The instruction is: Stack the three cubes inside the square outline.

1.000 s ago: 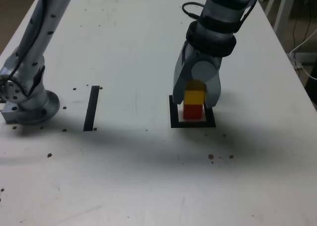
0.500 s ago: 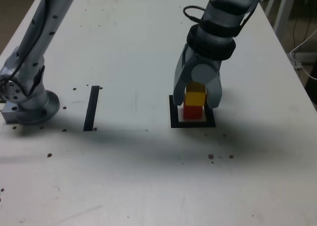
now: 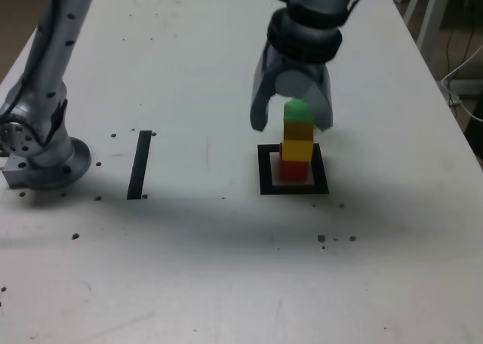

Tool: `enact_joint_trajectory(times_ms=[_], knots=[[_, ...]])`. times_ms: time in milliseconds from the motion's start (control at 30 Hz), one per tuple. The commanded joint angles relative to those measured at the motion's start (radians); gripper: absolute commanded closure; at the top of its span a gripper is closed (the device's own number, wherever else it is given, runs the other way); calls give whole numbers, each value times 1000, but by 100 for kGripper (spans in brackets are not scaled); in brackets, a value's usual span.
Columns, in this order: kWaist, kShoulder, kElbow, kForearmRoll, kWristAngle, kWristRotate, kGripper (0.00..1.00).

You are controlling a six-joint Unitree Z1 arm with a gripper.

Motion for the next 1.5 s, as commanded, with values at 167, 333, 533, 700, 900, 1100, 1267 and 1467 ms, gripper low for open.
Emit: enact_joint_trajectory(times_ms=[167, 333, 533, 700, 900, 1100, 1267, 1467], knots=[[46, -59, 22, 13, 62, 31, 1], [85, -51, 19, 7, 67, 71, 1], [110, -23, 1, -2, 66, 151, 0], [124, 3, -1, -22, 82, 270, 0], [131, 9, 6, -74, 100, 442, 0], [153, 12, 24, -118, 110, 559, 0], [174, 27, 41, -151, 113, 614, 0], [181, 65, 47, -177, 123, 636, 1]])
